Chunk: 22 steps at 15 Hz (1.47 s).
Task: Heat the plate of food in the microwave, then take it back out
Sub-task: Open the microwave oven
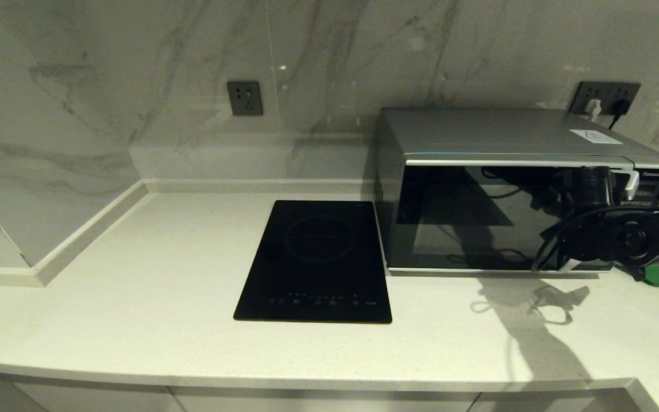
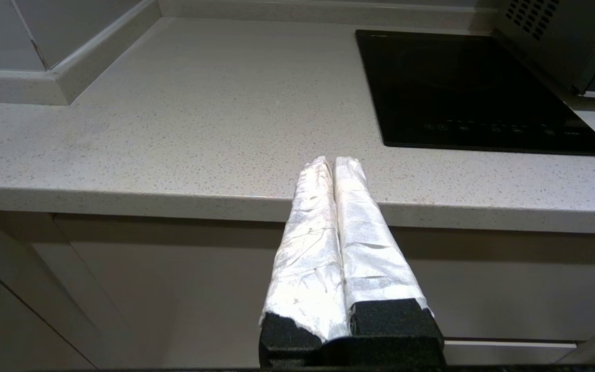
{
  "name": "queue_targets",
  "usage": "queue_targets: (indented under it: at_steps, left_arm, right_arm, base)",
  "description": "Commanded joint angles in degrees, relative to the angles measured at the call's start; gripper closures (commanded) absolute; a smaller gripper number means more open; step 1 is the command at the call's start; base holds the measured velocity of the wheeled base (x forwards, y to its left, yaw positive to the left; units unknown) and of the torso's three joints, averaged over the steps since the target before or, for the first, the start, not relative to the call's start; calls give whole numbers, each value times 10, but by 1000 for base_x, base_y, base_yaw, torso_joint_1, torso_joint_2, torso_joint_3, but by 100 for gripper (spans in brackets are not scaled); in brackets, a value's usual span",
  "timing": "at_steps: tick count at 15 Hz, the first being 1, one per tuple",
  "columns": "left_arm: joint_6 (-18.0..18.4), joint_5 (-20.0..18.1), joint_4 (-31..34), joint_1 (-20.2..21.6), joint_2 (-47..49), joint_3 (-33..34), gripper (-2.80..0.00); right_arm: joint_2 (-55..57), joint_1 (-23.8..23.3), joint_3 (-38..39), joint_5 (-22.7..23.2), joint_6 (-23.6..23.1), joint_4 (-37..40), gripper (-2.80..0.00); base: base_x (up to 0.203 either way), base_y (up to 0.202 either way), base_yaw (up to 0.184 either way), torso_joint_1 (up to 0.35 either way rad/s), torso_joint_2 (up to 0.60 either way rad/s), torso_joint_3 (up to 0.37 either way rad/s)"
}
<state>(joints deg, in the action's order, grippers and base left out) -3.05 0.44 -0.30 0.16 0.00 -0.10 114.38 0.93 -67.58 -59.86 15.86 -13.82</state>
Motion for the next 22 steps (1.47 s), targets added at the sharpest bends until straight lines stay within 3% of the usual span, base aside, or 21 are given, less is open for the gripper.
queue_targets:
  at_steps: [1,9,18,22]
  left_arm:
    - [0,0,0,0,0,0,0]
    - [0,0,0,0,0,0,0]
    - [0,0,0,0,0,0,0]
    - [0,0,0,0,0,0,0]
  right_arm:
    - [-3,-2,1,-4,2,-1,-280]
    - [-12,-1,17,-10,19,0,-280]
    - [-90,2,107,-9,39,0,-280]
    - [-110,55,137,30,40,1,-280]
  base:
    - [0,0,0,0,0,0]
    - [0,0,0,0,0,0]
    - [0,0,0,0,0,0]
    - [0,0,0,0,0,0]
